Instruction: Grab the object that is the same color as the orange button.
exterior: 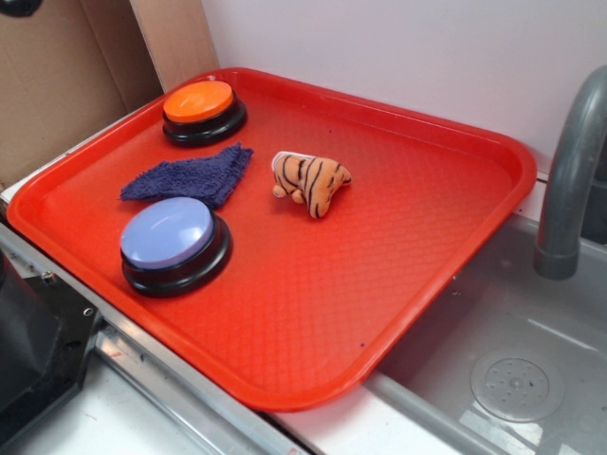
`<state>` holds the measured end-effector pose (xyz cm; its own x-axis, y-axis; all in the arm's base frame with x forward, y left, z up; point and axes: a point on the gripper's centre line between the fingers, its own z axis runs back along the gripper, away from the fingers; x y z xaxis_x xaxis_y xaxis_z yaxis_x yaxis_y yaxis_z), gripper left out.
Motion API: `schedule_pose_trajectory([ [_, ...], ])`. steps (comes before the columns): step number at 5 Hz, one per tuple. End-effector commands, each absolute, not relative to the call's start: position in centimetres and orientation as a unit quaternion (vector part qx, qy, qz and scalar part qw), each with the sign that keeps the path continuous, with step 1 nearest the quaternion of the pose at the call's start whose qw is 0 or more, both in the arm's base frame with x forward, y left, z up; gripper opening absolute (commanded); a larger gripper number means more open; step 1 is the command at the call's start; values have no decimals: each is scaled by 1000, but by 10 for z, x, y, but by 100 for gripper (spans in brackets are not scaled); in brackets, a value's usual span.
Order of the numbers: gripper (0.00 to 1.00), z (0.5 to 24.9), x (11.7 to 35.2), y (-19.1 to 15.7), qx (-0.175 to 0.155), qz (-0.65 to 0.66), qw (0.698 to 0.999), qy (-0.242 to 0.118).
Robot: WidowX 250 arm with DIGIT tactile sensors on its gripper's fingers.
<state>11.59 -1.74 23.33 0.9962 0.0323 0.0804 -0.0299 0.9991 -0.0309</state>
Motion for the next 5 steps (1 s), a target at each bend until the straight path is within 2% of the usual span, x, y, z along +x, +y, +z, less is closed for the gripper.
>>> schedule_pose_trajectory([
  [1,100,233,116,-17,-15,16,999,-40],
  [2,100,220,135,-16,2,-65,997,-52],
  [3,100,199,154,-12,15,-125,991,-42],
  [4,100,173,180,-8,2,-199,979,-41],
  [5,100,152,205,-9,-12,-283,957,-59],
])
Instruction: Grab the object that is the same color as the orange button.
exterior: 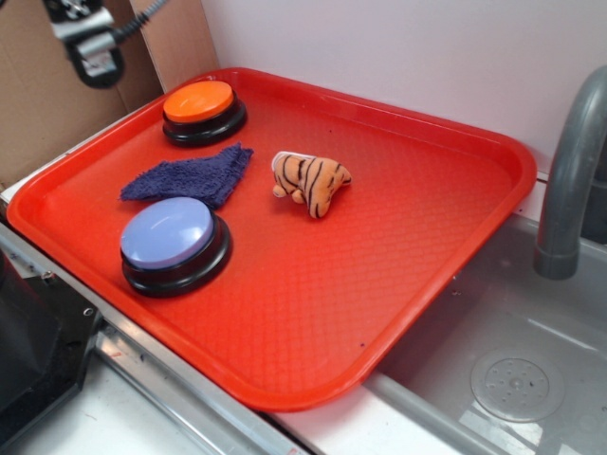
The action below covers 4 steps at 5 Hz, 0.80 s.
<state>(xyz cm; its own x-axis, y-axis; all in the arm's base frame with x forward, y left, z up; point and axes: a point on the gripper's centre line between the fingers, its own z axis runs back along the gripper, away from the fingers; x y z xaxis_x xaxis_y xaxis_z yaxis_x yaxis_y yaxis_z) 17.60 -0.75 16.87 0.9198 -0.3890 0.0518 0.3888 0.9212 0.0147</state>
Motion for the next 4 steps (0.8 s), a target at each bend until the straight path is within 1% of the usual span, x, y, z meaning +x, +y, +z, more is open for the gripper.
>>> schedule_pose_trajectory([
  [1,100,130,229,-16,9,-343,935,-89],
  [2,100,98,258,-28,23,-385,914,-124],
  [3,100,67,278,-40,22,-420,899,-118],
  [4,100,43,291,-48,18,-433,892,-128],
])
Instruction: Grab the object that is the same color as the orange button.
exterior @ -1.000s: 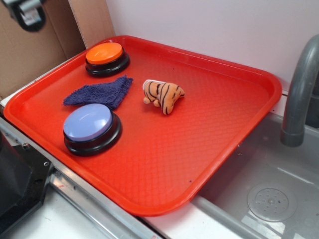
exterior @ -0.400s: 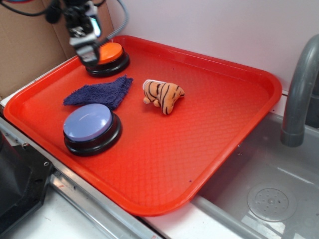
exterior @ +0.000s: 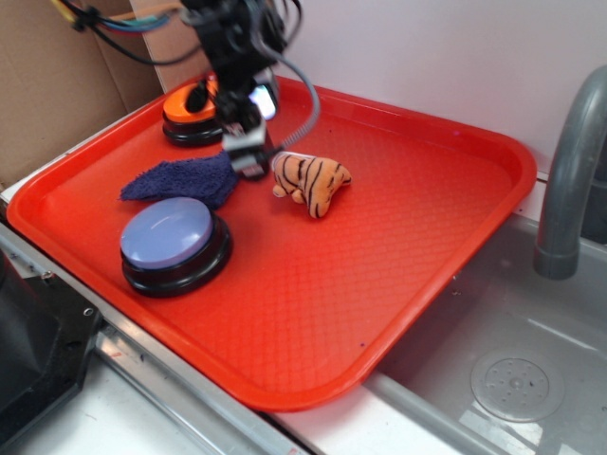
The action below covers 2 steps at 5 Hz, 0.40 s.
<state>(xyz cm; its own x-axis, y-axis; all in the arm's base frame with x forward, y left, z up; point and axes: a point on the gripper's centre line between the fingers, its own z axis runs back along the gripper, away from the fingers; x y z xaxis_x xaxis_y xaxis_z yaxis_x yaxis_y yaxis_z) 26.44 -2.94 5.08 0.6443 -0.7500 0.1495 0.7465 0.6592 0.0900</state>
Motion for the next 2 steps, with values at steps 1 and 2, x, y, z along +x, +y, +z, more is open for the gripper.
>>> schedule_pose_trajectory([
  [1,53,31,295,-58,26,-447,885,-127],
  [2,0,31,293,-61,8,-452,882,-132],
])
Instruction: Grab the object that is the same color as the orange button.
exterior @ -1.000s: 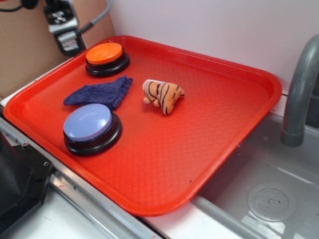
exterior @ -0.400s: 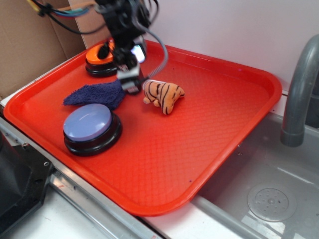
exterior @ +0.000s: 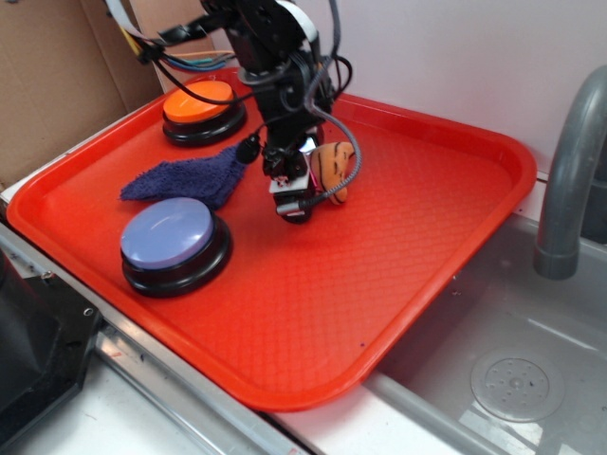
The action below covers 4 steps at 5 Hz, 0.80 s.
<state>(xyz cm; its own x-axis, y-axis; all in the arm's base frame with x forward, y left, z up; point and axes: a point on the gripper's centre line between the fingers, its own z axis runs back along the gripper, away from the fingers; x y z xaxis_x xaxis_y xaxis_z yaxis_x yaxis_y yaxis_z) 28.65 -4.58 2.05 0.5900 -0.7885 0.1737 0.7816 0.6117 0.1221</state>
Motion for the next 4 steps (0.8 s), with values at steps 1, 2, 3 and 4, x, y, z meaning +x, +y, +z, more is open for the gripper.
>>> schedule_pose_trajectory([
  [1,0,31,292,-62,5,-446,885,-131],
  [2,0,49,286,-59,18,-405,908,-103],
  [3,0,91,268,-50,43,-291,952,-88],
  [4,0,114,255,-43,102,-181,977,-54],
])
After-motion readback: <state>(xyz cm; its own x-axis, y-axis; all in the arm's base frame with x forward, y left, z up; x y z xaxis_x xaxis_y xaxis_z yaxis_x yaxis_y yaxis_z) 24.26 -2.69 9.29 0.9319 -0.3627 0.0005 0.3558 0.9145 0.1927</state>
